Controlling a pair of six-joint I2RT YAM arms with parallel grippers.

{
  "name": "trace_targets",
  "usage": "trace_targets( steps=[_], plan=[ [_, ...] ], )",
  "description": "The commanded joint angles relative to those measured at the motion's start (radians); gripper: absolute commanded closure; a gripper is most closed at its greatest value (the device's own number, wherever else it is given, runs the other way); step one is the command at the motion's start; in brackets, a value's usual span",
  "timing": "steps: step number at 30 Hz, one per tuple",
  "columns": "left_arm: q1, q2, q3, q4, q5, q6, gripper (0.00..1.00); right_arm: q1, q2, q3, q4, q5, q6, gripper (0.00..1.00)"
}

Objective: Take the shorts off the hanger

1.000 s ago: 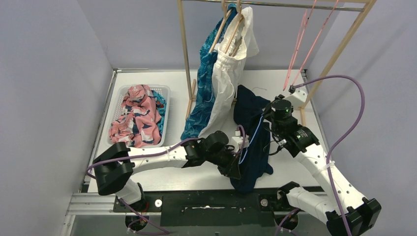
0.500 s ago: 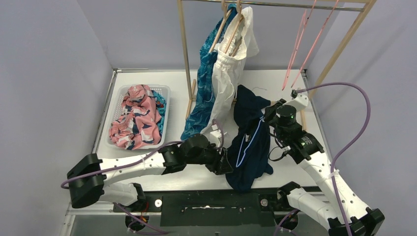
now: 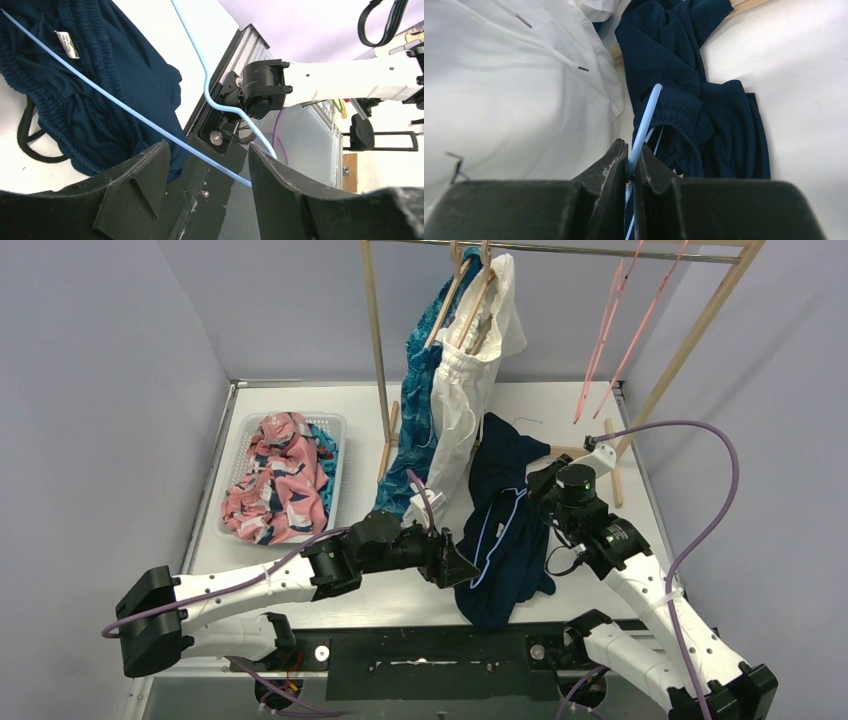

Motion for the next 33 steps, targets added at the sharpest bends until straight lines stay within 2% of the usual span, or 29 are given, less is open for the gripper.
trace_targets(
  steps=[1, 10, 13, 14, 17, 21, 26, 30, 33],
  plan=[
    [0.001, -0.015, 0.043, 0.117, 0.026, -0.013, 0.41, -0.005, 0.012, 0.020, 0.065, -0.017, 0.020, 1.00],
    [0.001, 0.081, 0.098, 0.245, 0.147, -0.056, 0.40, -0.005, 0.030, 0.019, 0.061, -0.045, 0.009, 1.00],
    [0.000, 0.119, 0.121, 0.220, 0.194, -0.064, 0.40, -0.006, 0.029, 0.017, 0.059, -0.050, 0.008, 1.00],
    [-0.001, 0.135, 0.132, 0.186, 0.204, -0.056, 0.42, -0.005, 0.028, 0.017, 0.057, -0.049, 0.008, 1.00],
    [-0.012, 0.168, 0.168, 0.079, 0.171, -0.018, 0.56, -0.005, 0.022, 0.012, 0.053, -0.052, 0.014, 1.00],
    [-0.018, 0.173, 0.163, 0.053, 0.148, -0.011, 0.64, -0.005, 0.009, 0.005, 0.040, -0.059, 0.021, 1.00],
    [-0.017, 0.166, 0.158, -0.015, 0.095, -0.008, 0.60, -0.006, -0.021, -0.010, 0.029, -0.057, 0.031, 1.00],
    [-0.018, 0.168, 0.160, -0.035, 0.156, -0.008, 0.51, -0.005, -0.037, -0.025, 0.017, -0.036, 0.041, 1.00],
    [-0.024, 0.178, 0.193, -0.135, 0.206, 0.035, 0.48, -0.003, -0.018, -0.012, -0.012, -0.022, 0.050, 0.99]
  ],
)
